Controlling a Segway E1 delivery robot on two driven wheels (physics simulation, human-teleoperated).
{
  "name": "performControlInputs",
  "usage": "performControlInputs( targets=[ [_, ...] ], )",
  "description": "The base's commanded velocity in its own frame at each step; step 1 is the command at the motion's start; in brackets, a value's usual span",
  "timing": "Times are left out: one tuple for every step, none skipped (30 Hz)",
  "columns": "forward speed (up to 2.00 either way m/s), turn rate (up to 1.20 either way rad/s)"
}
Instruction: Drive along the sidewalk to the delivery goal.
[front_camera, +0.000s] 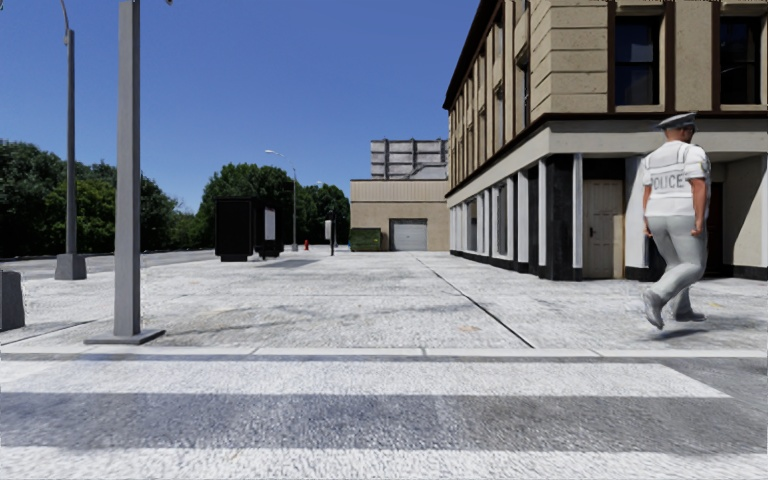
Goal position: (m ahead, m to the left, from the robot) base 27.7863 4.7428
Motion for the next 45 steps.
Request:
performControlInputs(
  targets=[
    [1.97,0.0],
    [1.95,0.0],
    [1.94,0.0],
    [1.94,0.0],
    [2.0,0.0],
    [2.0,0.0],
    [2.0,0.0],
    [2.0,0.0],
    [2.0,0.0],
    [2.0,0.0],
    [2.0,0.0],
    [2.0,0.0],
    [2.0,0.0],
    [2.0,0.0],
    [2.0,0.0],
    [2.0,0.0],
    [2.0,0.0],
    [2.0,0.0],
    [2.0,0.0],
    [2.0,0.0],
    [2.0,0.0],
    [2.0,0.0],
    [2.0,0.0],
    [2.0,0.0],
    [2.0,0.0],
    [2.0,0.0],
    [2.0,0.0],
    [2.0,0.0],
    [2.0,0.0],
    [2.0,0.0],
    [2.0,0.0],
    [2.0,0.0],
    [2.0,0.0],
    [2.0,0.0],
    [2.0,0.0],
    [2.0,0.0],
    [2.0,0.0],
    [2.0,0.0],
    [2.0,0.0],
    [2.0,0.0],
    [2.0,0.0],
    [2.0,0.0],
    [2.0,0.0],
    [2.0,0.0],
    [2.0,0.0]
  ],
)
